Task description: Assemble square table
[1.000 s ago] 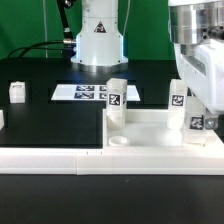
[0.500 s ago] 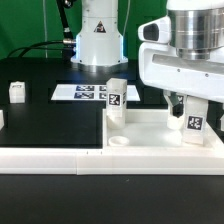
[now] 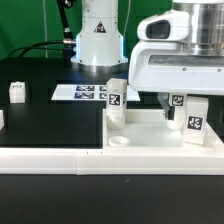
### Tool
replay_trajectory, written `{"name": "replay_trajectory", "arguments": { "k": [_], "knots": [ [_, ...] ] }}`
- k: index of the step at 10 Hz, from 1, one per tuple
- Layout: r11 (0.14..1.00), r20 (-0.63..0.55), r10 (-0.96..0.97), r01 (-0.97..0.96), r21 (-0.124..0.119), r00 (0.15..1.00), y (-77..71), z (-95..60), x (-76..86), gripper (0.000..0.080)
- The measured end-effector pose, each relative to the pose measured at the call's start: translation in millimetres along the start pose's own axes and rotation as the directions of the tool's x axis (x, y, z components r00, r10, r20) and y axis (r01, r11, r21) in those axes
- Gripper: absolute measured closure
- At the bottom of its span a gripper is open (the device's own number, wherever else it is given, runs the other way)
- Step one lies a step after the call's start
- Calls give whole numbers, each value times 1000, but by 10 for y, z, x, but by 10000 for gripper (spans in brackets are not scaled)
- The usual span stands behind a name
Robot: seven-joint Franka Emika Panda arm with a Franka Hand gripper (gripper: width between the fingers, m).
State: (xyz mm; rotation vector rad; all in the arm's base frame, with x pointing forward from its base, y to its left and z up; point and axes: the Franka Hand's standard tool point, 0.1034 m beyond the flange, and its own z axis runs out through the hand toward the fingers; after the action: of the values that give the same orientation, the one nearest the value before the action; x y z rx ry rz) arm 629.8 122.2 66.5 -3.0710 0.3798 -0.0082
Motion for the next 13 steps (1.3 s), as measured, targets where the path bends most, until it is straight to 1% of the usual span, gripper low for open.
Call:
{"name": "replay_trajectory", "arguments": {
  "k": [1, 2, 3, 4, 5, 8, 9, 10, 12, 13],
  "knots": [
    [999, 2, 38, -38, 0, 999, 5, 11, -6, 150],
    [999, 2, 36, -36, 0, 999, 7, 15, -6, 280],
    [993, 3, 115, -115, 1, 993, 2, 17, -9, 280],
    [981, 4, 194, -194, 1, 981, 0, 18, -11, 419],
    [969, 4, 246, -246, 0, 969, 6, 19, -10, 513],
    [915, 3, 403, -403, -1, 915, 4, 21, -9, 512],
    [825, -12, 566, -565, 9, 825, 11, 19, 12, 512],
    [717, -17, 698, -697, 22, 716, 27, 20, 16, 511],
    [550, -1, 835, -835, 34, 550, 15, 31, 18, 511],
    [417, 19, 908, -908, 37, 417, -8, 36, 6, 509]
  ]
}}
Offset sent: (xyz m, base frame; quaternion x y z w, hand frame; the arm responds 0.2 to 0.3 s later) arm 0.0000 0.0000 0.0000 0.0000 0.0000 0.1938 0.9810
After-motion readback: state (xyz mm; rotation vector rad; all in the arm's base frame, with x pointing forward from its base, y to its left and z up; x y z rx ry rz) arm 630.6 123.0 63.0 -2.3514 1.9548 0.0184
